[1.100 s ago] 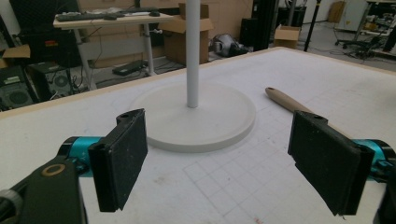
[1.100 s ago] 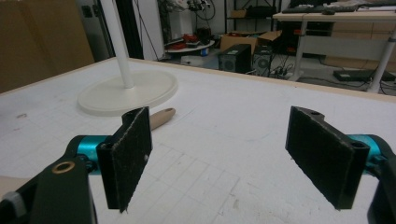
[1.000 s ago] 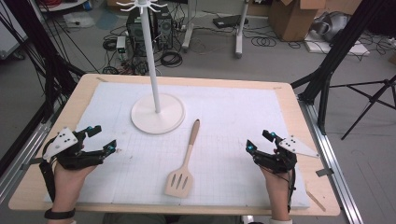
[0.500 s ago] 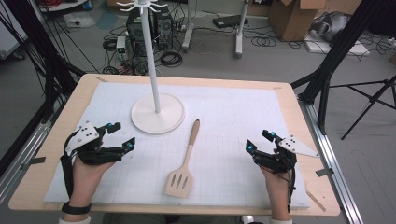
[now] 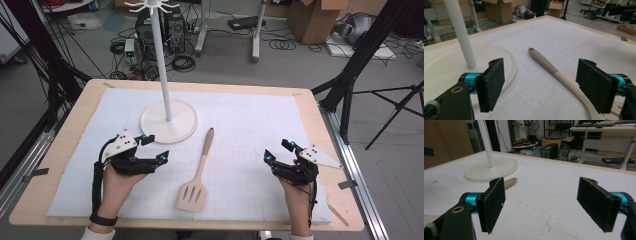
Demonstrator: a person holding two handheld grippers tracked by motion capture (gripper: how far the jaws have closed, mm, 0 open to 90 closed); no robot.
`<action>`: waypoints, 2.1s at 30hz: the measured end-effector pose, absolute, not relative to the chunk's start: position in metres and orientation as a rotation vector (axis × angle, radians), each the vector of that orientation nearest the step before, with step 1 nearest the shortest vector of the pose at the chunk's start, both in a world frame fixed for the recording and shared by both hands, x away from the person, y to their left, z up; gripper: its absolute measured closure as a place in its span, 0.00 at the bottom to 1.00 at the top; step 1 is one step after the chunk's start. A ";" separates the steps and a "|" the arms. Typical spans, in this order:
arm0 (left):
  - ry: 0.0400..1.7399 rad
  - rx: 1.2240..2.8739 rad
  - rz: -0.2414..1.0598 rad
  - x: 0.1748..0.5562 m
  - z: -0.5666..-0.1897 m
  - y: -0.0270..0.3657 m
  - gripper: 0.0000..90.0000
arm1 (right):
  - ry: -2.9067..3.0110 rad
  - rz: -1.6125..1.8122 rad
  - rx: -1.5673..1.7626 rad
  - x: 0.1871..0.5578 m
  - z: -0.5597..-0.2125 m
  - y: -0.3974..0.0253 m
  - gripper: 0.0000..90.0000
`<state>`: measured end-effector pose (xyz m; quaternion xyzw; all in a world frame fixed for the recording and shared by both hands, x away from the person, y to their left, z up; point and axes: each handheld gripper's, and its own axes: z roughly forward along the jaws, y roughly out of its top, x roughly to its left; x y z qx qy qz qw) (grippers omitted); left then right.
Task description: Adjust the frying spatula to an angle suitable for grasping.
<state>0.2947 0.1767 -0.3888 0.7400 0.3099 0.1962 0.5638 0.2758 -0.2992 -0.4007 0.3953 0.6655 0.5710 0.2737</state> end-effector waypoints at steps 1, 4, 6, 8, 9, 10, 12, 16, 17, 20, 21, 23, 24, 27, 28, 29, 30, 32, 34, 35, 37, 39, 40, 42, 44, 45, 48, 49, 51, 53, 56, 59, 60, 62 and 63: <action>0.729 1.749 0.452 0.296 -0.390 0.173 0.26 | 1.790 1.536 1.063 0.276 -0.401 -0.299 0.24; 0.741 1.766 0.420 0.298 -0.392 0.163 0.27 | 1.793 1.534 1.067 0.276 -0.401 -0.299 0.24; 0.741 1.777 0.401 0.300 -0.393 0.156 0.28 | 1.792 1.533 1.067 0.276 -0.401 -0.299 0.24; 0.748 1.789 0.398 0.301 -0.395 0.150 0.28 | 1.791 1.529 1.065 0.276 -0.401 -0.299 0.24; 0.756 1.793 0.393 0.302 -0.396 0.147 0.29 | 1.793 1.527 1.064 0.276 -0.401 -0.299 0.24; 0.761 1.799 0.390 0.302 -0.396 0.144 0.29 | 1.793 1.528 1.064 0.276 -0.402 -0.299 0.24; 0.766 1.808 0.387 0.304 -0.398 0.139 0.29 | 1.792 1.527 1.064 0.276 -0.402 -0.299 0.24; 0.783 1.833 0.390 0.305 -0.399 0.128 0.30 | 1.793 1.528 1.061 0.276 -0.402 -0.299 0.24; 0.789 1.837 0.391 0.306 -0.399 0.125 0.31 | 1.792 1.529 1.062 0.276 -0.402 -0.299 0.24; 0.803 1.844 0.380 0.307 -0.400 0.117 0.32 | 1.795 1.528 1.058 0.276 -0.402 -0.298 0.24; 0.802 1.854 0.382 0.308 -0.400 0.114 0.32 | 1.797 1.528 1.062 0.276 -0.402 -0.298 0.24; 0.804 1.872 0.379 0.308 -0.402 0.108 0.33 | 1.797 1.527 1.062 0.276 -0.402 -0.298 0.24; 0.810 1.878 0.375 0.308 -0.402 0.104 0.33 | 1.797 1.526 1.061 0.276 -0.402 -0.298 0.24; 0.816 1.913 0.371 0.309 -0.405 0.096 0.34 | 1.796 1.528 1.063 0.276 -0.402 -0.298 0.24; 0.821 1.923 0.372 0.309 -0.406 0.094 0.35 | 1.797 1.529 1.063 0.276 -0.402 -0.298 0.24; 0.830 1.932 0.371 0.310 -0.407 0.091 0.36 | 1.794 1.527 1.055 0.276 -0.402 -0.299 0.24; 0.830 1.940 0.370 0.310 -0.408 0.089 0.37 | 1.794 1.527 1.055 0.276 -0.402 -0.299 0.24; 0.844 1.963 0.366 0.312 -0.409 0.085 0.39 | 1.796 1.526 1.064 0.276 -0.402 -0.298 0.24; 0.857 1.983 0.365 0.313 -0.411 0.082 0.40 | 1.797 1.524 1.061 0.277 -0.402 -0.298 0.24; 0.861 1.987 0.366 0.314 -0.412 0.080 0.40 | 1.797 1.524 1.061 0.277 -0.402 -0.298 0.24; 0.864 1.996 0.365 0.314 -0.413 0.079 0.41 | 1.797 1.524 1.063 0.277 -0.402 -0.298 0.24; 0.864 2.025 0.357 0.315 -0.415 0.074 0.43 | 1.797 1.523 1.060 0.277 -0.402 -0.298 0.24; 0.869 2.027 0.348 0.316 -0.415 0.073 0.45 | 1.798 1.522 1.059 0.278 -0.402 -0.298 0.24; 0.866 2.051 0.330 0.317 -0.416 0.070 0.48 | 1.800 1.522 1.064 0.277 -0.403 -0.298 0.24; 0.870 2.069 0.309 0.319 -0.416 0.067 0.50 | 1.801 1.523 1.066 0.278 -0.403 -0.297 0.24; 0.870 2.069 0.309 0.319 -0.416 0.067 0.50 | 1.801 1.522 1.065 0.278 -0.403 -0.297 0.24; 0.898 2.120 0.271 0.323 -0.418 0.059 0.51 | 1.802 1.521 1.060 0.278 -0.403 -0.297 0.24; 0.913 2.130 0.258 0.325 -0.419 0.058 0.52 | 1.801 1.521 1.064 0.278 -0.403 -0.297 0.24; 0.920 2.133 0.255 0.326 -0.419 0.057 0.54 | 1.799 1.523 1.062 0.278 -0.403 -0.298 0.24; 0.932 2.157 0.263 0.327 -0.420 0.054 0.56 | 1.798 1.522 1.059 0.278 -0.403 -0.298 0.24; 0.971 2.185 0.259 0.330 -0.422 0.049 0.60 | 1.795 1.525 1.071 0.278 -0.403 -0.299 0.24; 0.998 2.204 0.250 0.330 -0.423 0.046 0.63 | 1.797 1.526 1.066 0.277 -0.402 -0.299 0.24; 1.018 2.218 0.249 0.330 -0.424 0.043 0.64 | 1.796 1.525 1.065 0.278 -0.402 -0.299 0.24; 1.037 2.227 0.247 0.330 -0.424 0.041 0.65 | 1.796 1.524 1.067 0.278 -0.403 -0.299 0.24; 1.045 2.230 0.244 0.330 -0.424 0.041 0.66 | 1.795 1.525 1.067 0.278 -0.403 -0.299 0.24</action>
